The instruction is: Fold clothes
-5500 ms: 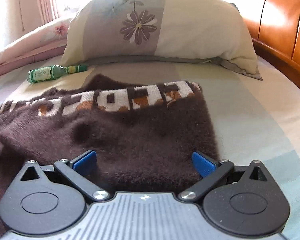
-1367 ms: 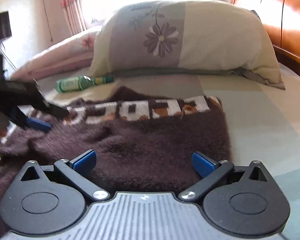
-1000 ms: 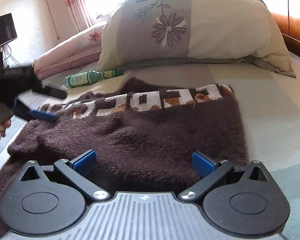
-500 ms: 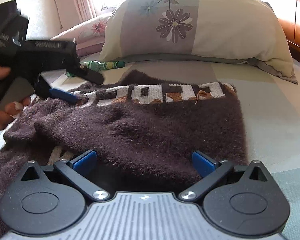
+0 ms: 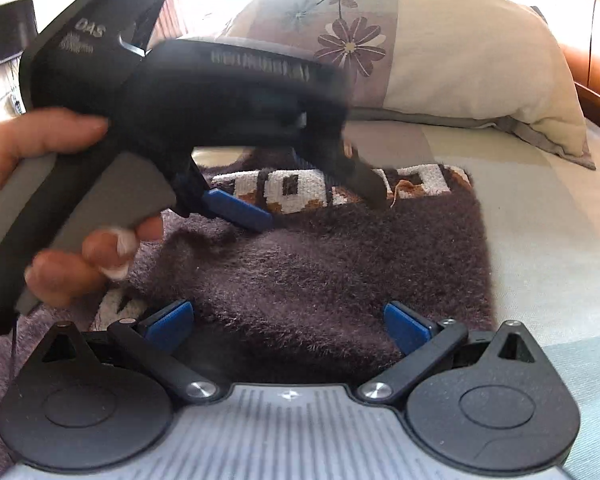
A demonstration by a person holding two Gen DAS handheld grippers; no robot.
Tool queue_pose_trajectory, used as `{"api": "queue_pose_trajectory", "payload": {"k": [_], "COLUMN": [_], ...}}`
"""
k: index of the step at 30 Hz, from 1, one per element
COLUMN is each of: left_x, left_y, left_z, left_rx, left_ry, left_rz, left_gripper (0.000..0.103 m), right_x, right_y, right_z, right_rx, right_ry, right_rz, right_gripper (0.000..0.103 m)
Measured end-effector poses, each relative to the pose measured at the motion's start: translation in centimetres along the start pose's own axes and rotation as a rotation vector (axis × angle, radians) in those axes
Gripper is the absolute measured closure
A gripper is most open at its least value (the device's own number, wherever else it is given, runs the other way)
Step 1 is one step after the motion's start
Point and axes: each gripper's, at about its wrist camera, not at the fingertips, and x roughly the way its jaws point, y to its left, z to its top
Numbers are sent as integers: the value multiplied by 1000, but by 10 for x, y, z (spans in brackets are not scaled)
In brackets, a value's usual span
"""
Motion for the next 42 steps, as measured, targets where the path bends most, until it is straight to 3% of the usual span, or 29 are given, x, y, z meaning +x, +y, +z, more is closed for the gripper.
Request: {"api": "queue_pose_trajectory", "payload": {"k": [5,11,13,19,22,25,29,35,41,42], "left_x": [-34,-53,-58,-78,-70,-70,-74,-36,32,40], "left_y": [-4,36,43,36,51,67,51,-2,-36,-38], "left_z": [-26,-57,-60,-48,-53,-61,-46,0,36,37], "left_rx": [40,-69,-105,-82,-107,-115,-104,9,-4,5], "left_ry": [-9,18,16,-59,-44,-68,-22,22,94,99], "left_rz": [8,51,23,34,77,42,65,-15,-177,-172], "left_gripper": [2,2,2,2,2,2,2,2,2,2], "right_x": [0,2,2,6,8,10,10,10,9,9], "right_y": [1,0,0,3,5,7,6,7,8,8], "right_z": [0,0,0,0,0,0,0,-2,-2,-2], "right_rx": [-11,-22,-25,-50,-64,-79,-73,-79,-88,-89], "right_ry": [3,5,5,0,-3,-6,-12,-17,-17,-17], "right_rz": [-2,-3,-4,-51,-80,-109,-126,-124,-120,-120], "right_gripper": [0,0,0,0,0,0,0,0,0,0]}}
